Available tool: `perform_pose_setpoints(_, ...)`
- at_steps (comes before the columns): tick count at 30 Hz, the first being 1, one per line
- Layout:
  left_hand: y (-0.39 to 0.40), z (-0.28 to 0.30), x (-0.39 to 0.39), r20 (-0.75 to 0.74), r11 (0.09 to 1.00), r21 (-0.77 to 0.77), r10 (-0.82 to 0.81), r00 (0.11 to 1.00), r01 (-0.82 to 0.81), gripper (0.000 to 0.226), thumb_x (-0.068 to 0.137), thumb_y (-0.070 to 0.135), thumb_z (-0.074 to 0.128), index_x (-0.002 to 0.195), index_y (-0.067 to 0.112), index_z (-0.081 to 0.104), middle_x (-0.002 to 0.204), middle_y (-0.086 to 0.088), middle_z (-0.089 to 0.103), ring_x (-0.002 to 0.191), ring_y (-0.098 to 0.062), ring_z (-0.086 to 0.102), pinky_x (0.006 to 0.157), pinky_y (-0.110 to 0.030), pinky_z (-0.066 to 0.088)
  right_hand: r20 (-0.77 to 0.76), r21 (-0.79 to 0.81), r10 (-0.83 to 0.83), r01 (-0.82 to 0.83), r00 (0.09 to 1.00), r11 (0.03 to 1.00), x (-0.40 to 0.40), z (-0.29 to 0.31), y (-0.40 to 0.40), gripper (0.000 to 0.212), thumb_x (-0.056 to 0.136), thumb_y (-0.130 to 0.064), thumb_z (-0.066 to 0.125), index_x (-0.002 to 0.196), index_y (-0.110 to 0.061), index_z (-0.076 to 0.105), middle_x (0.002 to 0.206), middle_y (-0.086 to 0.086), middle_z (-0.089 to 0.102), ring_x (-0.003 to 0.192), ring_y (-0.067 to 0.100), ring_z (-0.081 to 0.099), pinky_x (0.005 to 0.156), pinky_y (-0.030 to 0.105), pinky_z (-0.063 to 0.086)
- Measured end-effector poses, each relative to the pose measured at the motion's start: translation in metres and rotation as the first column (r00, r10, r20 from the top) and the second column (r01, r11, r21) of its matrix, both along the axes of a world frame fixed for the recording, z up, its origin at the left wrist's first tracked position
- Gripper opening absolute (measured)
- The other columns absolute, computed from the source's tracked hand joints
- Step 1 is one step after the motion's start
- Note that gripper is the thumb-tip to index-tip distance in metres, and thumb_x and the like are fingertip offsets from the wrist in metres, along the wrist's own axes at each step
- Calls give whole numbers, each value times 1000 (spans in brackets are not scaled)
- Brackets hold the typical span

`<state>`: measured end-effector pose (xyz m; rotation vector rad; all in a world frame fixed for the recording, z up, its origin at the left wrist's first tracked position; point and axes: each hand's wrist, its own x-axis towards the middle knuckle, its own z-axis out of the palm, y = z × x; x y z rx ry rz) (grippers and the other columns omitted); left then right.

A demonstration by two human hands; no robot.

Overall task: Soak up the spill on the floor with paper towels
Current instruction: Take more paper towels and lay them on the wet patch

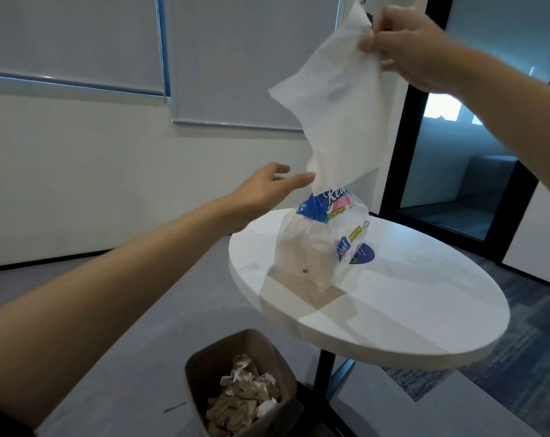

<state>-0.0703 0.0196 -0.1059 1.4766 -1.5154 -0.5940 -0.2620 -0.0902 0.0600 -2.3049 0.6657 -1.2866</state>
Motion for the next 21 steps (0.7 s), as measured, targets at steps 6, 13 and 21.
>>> perform_pose_setpoints(6, -27, 10, -26, 9, 997, 75, 3, 1000, -4, 60, 80, 48, 71, 121, 7, 58, 114, -5, 66, 87, -13, 62, 60, -21, 46, 25, -50, -186, 187, 982, 981, -28, 2, -9, 26, 82, -24, 69, 68, -26, 47, 73, -7, 49, 61, 2, 56, 59, 22, 49)
perform_pose_setpoints(13, -49, 16, -28, 67, 993, -74, 93, 993, -88, 22, 83, 22, 68, 98, 7, 66, 101, -11, 68, 92, -26, 65, 81, -36, 54, -44, 13, -363, 363, 931, 932, -65, -6, -12, 42, 77, -18, 79, 103, -28, 48, 84, -5, 53, 68, 9, 52, 58, 29, 48)
perform_pose_setpoints(21, -51, 59, -35, 33, 974, -197, 120, 992, -112, 21, 92, 22, 59, 100, 3, 64, 98, -10, 70, 70, -22, 68, 55, -21, 56, -404, 64, -470, 537, 785, 841, -72, -40, -23, 50, 74, -24, 82, 119, -10, 63, 112, 14, 65, 97, 33, 64, 85, 41, 53)
